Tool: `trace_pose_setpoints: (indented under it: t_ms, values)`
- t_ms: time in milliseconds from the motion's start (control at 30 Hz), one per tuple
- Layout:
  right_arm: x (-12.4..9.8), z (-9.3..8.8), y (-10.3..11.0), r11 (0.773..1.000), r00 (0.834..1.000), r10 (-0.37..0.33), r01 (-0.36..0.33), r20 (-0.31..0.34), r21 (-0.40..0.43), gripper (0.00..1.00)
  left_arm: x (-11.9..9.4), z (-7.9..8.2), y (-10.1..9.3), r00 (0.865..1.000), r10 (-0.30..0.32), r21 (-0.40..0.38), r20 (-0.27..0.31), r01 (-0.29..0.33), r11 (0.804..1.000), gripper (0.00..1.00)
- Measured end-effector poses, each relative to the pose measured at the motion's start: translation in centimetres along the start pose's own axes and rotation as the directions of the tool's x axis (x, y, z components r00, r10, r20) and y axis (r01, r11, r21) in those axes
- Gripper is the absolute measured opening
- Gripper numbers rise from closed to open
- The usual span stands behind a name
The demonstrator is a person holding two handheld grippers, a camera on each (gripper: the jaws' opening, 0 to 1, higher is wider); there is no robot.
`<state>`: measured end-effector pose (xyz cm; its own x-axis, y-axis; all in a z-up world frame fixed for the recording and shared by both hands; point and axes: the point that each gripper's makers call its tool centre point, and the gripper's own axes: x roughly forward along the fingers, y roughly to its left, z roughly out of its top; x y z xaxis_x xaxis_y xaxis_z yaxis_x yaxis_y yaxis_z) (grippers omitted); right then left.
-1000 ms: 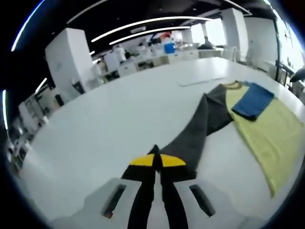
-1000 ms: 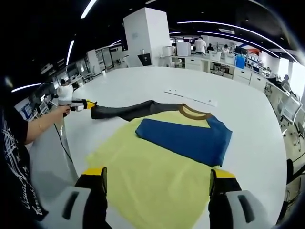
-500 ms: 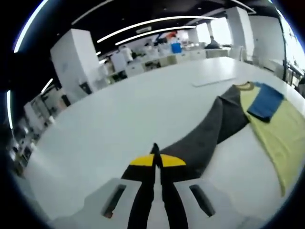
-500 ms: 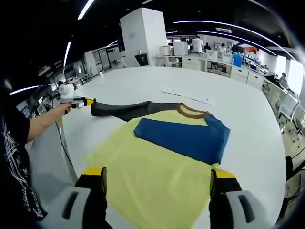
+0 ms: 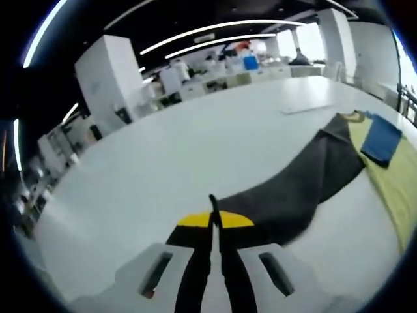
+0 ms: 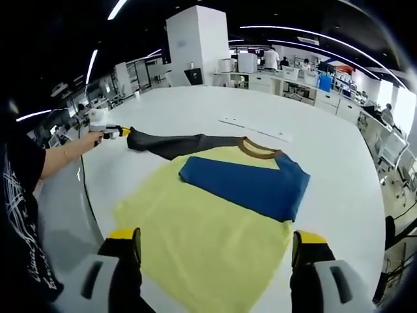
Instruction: Fold the garment on the visible template until the final outline fits inside the template.
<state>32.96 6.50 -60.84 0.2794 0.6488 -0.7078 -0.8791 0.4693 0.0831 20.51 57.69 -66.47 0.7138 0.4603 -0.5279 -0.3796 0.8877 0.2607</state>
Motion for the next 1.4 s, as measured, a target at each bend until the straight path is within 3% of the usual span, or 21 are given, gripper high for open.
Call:
trace_pose_setpoints:
  t_ms: [467,767,1000,1400]
  values:
    - [0.2,0.1,-0.1,1.0,1.0,-0.01,0.01,-0.007,0.02,0.97,2.2,-1.9,0.8,0.999,0.001,-0.029,-0.045,-0.002,1.0,0.0]
    - [0.1,0.1,-0.2,0.999,1.0,-0.017,0.017,-0.01,0.03,0.98,2.3,-3.0,1.1,0.997,0.011,-0.02,-0.078,-0.013,1.0,0.0]
    - [0.2,0.3,0.0,1.0,1.0,-0.009,0.01,-0.01,0.027,0.98,1.4,-2.9,2.2,0.997,0.046,-0.062,-0.06,-0.05,0.997,0.0]
    - [0.0,0.4,0.4,1.0,1.0,0.002,-0.002,-0.006,0.019,0.99,-0.3,-3.0,1.2,0.998,0.029,-0.133,-0.052,-0.035,0.991,0.24]
